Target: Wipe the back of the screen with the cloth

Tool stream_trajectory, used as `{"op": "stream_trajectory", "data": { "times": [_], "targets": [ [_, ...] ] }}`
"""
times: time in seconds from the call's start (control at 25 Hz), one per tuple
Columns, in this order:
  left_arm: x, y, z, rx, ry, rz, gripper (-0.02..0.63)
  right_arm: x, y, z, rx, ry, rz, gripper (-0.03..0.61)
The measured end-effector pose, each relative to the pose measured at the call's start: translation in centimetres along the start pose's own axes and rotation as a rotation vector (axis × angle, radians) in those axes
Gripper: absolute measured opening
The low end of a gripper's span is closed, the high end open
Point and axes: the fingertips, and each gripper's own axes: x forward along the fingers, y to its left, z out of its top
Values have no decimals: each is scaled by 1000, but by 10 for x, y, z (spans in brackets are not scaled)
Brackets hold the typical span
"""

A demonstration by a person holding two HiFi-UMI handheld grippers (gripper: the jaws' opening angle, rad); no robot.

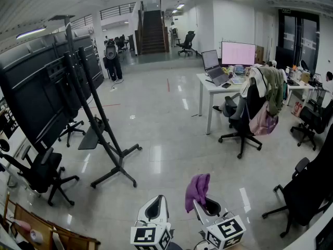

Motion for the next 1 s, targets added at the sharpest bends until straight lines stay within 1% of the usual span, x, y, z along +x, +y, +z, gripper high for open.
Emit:
{"op": "stream_trajectory", "data": {
  "times": [0.28,0.4,0.52,0.64,0.84,1.0],
  "targets": [
    [36,12,-10,0,28,15,8,29,-30,-9,22,16,-24,63],
    [66,25,-12,-4,39,27,8,53,-48,-15,28,30,-32,63],
    [105,37,-8,7,31,35,8,84,-73,-15,29,45,-47,63],
    [152,57,-2,15,27,50,8,124,-101,-9,23,58,-55,63],
    [233,99,23,-28,30,61,8,208,-143,14,-39,87,-41,63],
    [301,138,52,5,10,72,8,286,-173,50,-80,48,-15,63]
  ]
}}
